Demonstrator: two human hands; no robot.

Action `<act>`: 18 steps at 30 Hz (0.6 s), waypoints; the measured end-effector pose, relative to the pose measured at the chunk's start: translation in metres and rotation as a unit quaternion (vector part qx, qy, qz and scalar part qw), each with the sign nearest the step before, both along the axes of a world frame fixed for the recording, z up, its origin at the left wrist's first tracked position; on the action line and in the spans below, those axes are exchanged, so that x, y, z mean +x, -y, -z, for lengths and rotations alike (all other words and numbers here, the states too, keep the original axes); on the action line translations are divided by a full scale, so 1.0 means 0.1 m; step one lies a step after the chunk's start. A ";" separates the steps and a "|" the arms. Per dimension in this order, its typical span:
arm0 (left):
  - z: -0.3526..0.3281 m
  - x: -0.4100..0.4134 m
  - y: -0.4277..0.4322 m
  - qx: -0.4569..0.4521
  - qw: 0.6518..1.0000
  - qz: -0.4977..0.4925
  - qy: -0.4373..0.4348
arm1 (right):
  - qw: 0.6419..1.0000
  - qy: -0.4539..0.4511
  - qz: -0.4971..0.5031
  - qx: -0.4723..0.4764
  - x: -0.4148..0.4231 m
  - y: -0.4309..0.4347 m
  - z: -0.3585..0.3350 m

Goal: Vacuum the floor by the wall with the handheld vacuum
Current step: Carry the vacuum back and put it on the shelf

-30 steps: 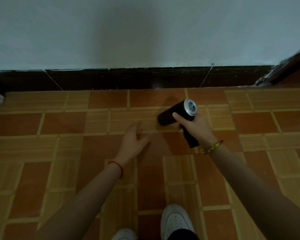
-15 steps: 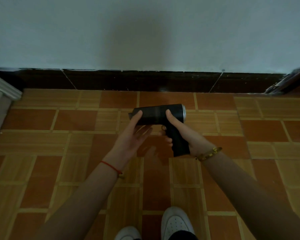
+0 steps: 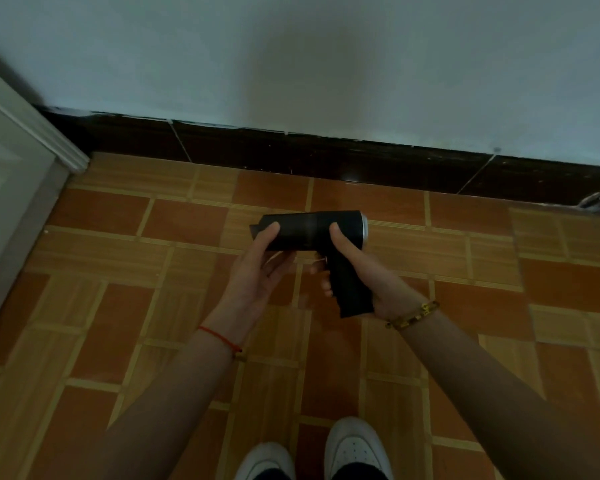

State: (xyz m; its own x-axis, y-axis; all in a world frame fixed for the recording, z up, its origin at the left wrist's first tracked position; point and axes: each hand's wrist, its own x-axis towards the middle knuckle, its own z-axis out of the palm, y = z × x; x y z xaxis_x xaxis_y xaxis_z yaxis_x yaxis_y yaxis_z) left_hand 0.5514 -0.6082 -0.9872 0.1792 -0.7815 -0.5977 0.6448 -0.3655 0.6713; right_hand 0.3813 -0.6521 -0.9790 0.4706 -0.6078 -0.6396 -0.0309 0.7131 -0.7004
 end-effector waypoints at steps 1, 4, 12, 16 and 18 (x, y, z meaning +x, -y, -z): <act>0.00 0.02 -0.01 0.001 1.000 -0.004 0.003 | 1.000 -0.003 -0.001 0.005 0.03 0.00 0.01; 0.01 0.08 -0.03 0.006 1.000 -0.020 0.010 | 1.000 0.001 -0.010 0.013 0.11 0.02 0.05; 0.06 0.25 -0.07 0.009 0.998 -0.066 0.015 | 0.998 0.003 -0.057 0.012 0.33 0.11 0.14; 0.05 0.33 -0.06 0.014 0.996 -0.077 0.037 | 0.997 -0.009 -0.081 0.018 0.44 0.17 0.16; 0.01 0.38 -0.03 0.015 0.996 -0.078 0.043 | 0.996 -0.015 -0.091 0.013 0.49 0.21 0.12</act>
